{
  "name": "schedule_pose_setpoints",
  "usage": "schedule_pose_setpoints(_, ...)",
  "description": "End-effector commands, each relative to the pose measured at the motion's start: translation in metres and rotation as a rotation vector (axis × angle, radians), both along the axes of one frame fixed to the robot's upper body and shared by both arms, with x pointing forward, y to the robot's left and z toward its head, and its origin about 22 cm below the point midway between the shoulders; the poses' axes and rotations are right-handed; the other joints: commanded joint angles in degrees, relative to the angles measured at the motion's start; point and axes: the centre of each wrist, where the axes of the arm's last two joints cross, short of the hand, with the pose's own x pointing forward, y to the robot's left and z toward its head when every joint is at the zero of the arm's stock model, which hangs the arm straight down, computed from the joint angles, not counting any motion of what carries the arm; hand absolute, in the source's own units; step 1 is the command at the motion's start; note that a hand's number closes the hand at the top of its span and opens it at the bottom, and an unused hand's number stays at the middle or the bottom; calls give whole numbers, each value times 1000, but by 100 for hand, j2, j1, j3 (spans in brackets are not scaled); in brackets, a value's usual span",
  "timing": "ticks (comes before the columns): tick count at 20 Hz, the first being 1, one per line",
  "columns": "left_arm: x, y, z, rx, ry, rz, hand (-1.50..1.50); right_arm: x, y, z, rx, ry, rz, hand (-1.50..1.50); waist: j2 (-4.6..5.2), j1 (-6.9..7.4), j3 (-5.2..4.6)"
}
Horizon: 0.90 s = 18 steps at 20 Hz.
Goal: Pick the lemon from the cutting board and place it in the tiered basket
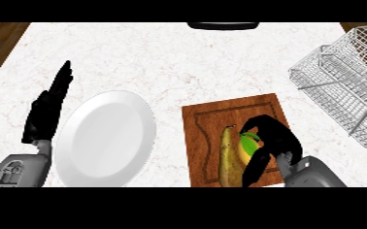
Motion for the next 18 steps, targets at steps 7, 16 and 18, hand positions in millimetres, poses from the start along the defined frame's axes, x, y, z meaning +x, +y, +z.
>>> schedule_pose_setpoints(7, -1, -1, 12, 0, -3, -3, 0, -4, 5, 30, 65, -12, -82, 150, 31, -35, 37)
schedule_pose_setpoints(16, 7, -17, 11, -4, -52, -70, 0, 86, -2, 48, -63, -270, -586, 150, 214, 422, 15)
schedule_pose_setpoints(18, 4, -20, -1, 1, -28, -70, 0, 104, -4, 75, -67, -409, -664, 150, 192, 443, 11)
